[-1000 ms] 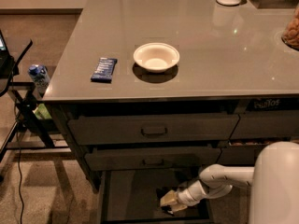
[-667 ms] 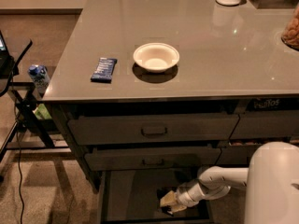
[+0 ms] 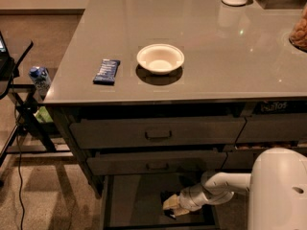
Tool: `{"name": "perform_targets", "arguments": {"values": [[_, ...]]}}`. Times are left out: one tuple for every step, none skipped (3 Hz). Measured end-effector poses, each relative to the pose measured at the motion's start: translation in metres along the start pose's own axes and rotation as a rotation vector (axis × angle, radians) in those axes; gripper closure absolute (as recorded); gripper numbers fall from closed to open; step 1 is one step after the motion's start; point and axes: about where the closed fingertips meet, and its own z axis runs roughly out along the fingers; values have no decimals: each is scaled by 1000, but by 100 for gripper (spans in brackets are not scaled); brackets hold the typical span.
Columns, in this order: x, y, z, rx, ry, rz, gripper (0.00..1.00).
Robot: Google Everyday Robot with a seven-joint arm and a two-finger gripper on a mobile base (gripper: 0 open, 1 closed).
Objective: Place rxbar chocolate into bottom drawer
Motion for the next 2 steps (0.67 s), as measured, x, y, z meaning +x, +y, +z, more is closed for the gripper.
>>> {"name": "perform_targets", "arguments": {"values": [[-2,-1,14,3,-21,18,100],[-11,-5,29,-3,-45,39,100]]}}
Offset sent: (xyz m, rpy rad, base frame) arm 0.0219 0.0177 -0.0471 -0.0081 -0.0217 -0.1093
